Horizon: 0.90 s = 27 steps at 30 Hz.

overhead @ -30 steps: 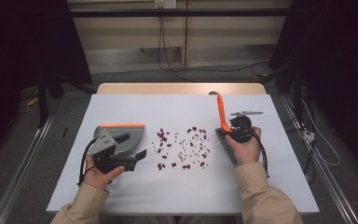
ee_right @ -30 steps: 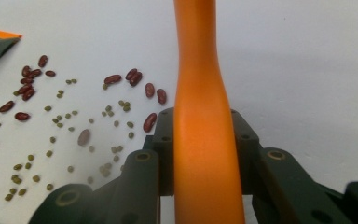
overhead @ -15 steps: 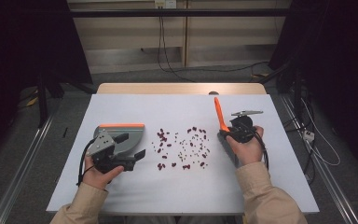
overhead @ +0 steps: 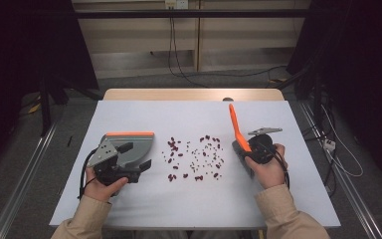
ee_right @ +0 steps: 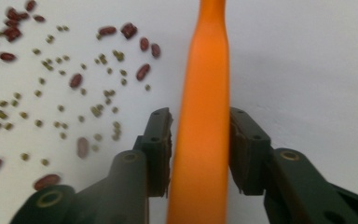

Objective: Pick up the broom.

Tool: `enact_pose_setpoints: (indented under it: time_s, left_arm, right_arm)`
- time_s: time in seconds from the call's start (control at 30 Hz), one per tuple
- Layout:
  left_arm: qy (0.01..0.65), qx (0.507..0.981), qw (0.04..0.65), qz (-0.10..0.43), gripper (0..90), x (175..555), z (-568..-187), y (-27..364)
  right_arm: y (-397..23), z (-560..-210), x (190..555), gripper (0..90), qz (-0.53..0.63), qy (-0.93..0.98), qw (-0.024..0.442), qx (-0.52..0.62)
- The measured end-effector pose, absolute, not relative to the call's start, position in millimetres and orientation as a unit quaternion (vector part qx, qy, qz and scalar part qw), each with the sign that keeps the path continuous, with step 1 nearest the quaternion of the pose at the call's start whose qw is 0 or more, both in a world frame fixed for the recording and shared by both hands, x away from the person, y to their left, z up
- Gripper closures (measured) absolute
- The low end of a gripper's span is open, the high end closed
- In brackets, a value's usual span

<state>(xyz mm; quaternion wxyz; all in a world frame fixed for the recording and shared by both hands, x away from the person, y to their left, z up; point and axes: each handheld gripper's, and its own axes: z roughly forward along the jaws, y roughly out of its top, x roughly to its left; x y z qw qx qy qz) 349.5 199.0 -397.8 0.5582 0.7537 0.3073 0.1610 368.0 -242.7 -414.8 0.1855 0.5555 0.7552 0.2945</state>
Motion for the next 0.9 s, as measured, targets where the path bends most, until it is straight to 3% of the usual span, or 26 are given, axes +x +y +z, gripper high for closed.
enact_pose_setpoints:
  time_s: [0.27,0.43,0.9]
  left_arm:
    - [0.321,0.750,0.556,0.161,7.0,349.1,-403.2,211.3]
    - [0.323,0.748,0.557,0.160,6.9,348.9,-404.4,215.5]
    - [0.327,0.749,0.554,0.156,6.6,349.8,-407.9,218.0]
  right_arm:
    - [-252.9,-420.4,367.8,71.1,0.321,0.734,0.185,0.569]
    - [-254.6,-418.0,373.2,71.2,0.349,0.718,0.220,0.561]
    - [-234.9,-426.1,437.9,71.2,0.352,0.746,0.249,0.508]
